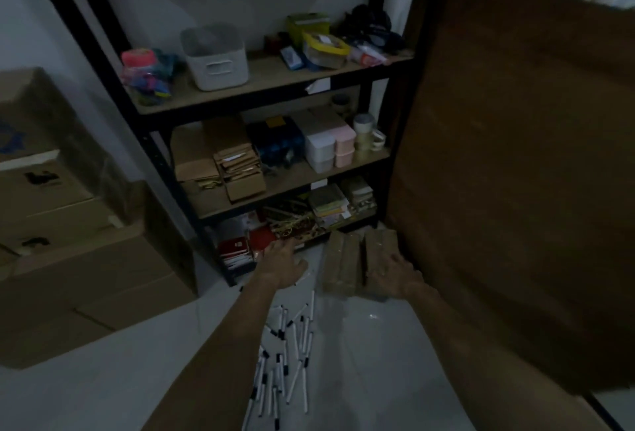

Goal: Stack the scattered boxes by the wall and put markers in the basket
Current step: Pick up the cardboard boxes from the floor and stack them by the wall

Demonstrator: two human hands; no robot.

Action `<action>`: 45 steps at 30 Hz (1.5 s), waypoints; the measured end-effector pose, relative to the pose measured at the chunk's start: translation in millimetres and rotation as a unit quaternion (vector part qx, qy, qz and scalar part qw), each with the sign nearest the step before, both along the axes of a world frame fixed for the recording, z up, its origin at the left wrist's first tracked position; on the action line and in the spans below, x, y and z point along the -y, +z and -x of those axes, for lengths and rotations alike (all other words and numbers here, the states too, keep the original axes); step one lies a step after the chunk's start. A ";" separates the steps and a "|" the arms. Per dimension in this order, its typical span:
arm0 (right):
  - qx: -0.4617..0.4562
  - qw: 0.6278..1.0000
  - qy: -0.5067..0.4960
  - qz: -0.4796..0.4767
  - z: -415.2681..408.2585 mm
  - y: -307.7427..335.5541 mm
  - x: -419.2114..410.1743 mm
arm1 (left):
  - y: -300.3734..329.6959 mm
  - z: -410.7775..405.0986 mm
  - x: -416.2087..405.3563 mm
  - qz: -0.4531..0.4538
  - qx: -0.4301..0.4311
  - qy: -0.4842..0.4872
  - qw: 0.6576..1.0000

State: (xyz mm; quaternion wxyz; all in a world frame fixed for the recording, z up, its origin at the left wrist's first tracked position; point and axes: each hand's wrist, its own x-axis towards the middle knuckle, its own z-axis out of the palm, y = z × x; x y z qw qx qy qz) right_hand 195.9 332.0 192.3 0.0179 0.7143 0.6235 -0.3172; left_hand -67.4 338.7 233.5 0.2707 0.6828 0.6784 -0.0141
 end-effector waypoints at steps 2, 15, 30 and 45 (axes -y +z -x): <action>-0.020 1.000 0.001 0.016 -20.8 -12.2 -2.7 | -10.7 -20.6 -10.8 0.008 0.006 -0.001 1.000; 0.015 0.996 -0.009 0.089 -94.2 -109.8 -84.7 | -141.9 -92.7 -96.0 0.093 0.059 0.016 0.994; -0.020 0.996 -0.021 0.089 -111.4 -351.1 -128.0 | -395.3 -165.2 -122.6 0.050 0.029 0.025 0.998; 0.048 0.978 -0.065 -0.194 -143.1 -556.6 -199.0 | -587.0 -163.2 -215.5 -0.148 -0.092 -0.052 0.983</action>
